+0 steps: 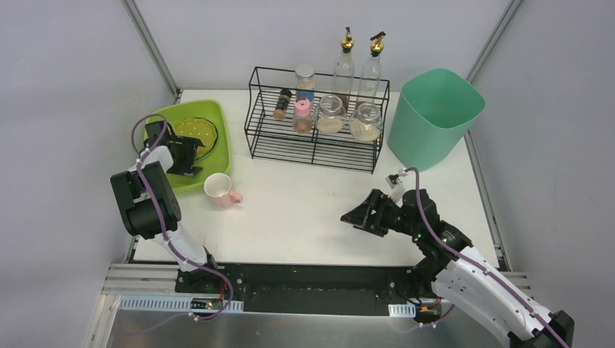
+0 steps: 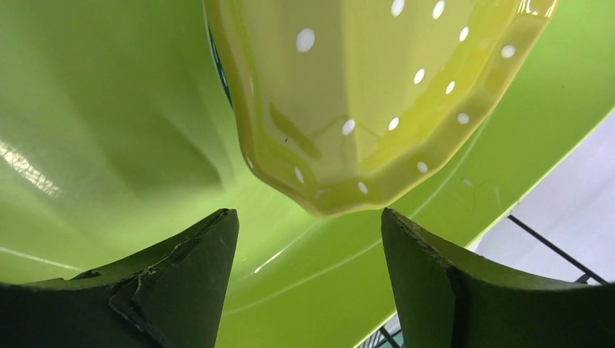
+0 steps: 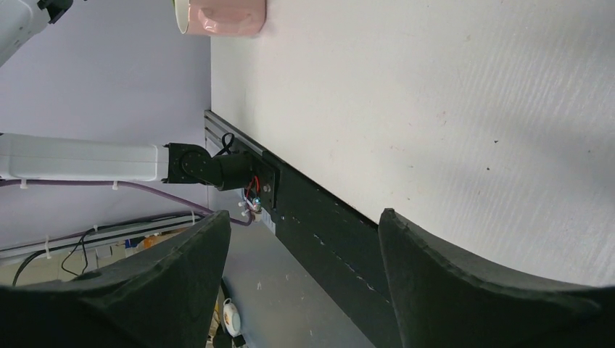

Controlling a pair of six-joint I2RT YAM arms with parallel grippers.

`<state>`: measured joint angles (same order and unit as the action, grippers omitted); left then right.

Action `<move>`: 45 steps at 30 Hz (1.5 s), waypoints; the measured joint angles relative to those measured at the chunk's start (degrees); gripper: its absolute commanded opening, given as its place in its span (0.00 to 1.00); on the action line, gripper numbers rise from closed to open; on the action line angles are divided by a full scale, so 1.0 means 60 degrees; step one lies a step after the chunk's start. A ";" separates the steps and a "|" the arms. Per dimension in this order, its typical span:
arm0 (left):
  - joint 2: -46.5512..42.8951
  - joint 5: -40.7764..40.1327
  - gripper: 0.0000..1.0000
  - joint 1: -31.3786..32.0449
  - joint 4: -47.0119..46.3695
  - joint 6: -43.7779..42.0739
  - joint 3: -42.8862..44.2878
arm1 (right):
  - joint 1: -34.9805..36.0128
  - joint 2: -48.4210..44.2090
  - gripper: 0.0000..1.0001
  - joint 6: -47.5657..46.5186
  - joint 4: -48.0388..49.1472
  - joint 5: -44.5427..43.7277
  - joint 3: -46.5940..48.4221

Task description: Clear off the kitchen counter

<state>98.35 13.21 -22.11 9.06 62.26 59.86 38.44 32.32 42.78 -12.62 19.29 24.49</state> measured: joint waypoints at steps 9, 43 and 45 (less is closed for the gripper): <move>-0.0772 0.0310 0.74 -0.0011 0.1810 -0.1042 0.0714 | 0.0000 0.0390 0.79 -0.0255 -0.0229 -0.0171 0.0295; -0.5697 -0.2663 0.65 0.2448 0.6626 -0.6543 0.0594 | 0.0033 0.1778 0.80 -0.0419 0.0769 -0.0051 0.0018; -0.5767 -0.2823 0.64 0.2448 0.6739 -0.6608 0.0539 | 0.0058 0.1876 0.81 -0.0390 0.0823 -0.0051 -0.0044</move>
<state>63.75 -3.73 -7.42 49.50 22.61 63.09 38.79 43.57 40.45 -7.68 18.98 24.23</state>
